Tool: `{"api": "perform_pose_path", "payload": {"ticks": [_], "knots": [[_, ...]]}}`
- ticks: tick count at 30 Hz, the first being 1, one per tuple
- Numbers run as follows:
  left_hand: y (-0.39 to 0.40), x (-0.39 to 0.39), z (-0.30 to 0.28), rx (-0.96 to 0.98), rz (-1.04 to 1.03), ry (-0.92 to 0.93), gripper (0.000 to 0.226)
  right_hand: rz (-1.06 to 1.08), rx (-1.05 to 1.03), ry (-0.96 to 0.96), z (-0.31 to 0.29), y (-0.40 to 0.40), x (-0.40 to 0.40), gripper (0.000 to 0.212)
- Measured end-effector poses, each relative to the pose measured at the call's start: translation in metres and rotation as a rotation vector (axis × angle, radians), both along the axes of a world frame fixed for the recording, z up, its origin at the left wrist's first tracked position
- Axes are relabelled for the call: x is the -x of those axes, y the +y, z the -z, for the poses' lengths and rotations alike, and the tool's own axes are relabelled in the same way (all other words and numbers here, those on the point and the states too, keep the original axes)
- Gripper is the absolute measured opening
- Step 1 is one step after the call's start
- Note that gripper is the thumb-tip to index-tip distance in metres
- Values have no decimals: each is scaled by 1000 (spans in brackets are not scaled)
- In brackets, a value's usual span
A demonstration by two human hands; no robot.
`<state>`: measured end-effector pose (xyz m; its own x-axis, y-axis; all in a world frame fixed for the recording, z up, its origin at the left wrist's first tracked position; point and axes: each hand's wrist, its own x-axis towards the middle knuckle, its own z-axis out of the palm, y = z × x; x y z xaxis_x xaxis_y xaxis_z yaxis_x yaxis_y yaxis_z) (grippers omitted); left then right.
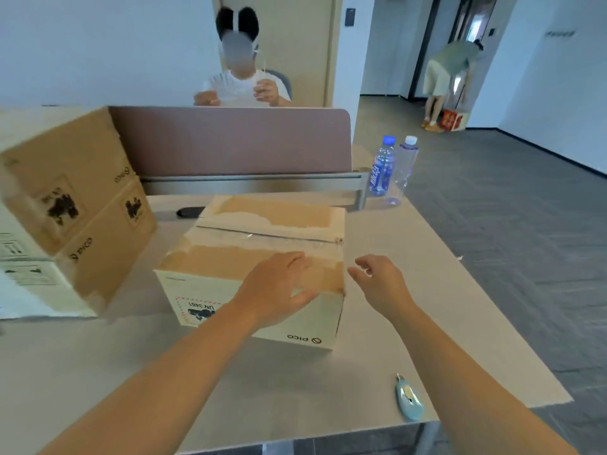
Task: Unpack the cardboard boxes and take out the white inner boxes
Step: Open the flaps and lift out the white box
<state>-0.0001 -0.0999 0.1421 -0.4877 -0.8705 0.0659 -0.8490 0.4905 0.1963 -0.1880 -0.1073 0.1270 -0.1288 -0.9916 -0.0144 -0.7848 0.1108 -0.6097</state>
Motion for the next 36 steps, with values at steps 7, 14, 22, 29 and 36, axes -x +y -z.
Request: {"api": "perform_pose_path", "payload": {"ticks": [7,14,22,29,36], "knots": [[-48,-38,10,-48,-153,-142,64,86,-144,-54,10,-39,-32,26],[-71,-54,32,-99,-143,-170,75,240,-97,-119,13,-50,-51,38],[-76,-53,35,20,-116,-182,107,395,170,-461,13,-55,-62,7],[-85,-62,32,216,-63,-68,99,387,313,-548,2,-47,-65,24],[-79,-59,-3,192,-136,-74,118,301,343,-642,-15,-27,-67,29]]}}
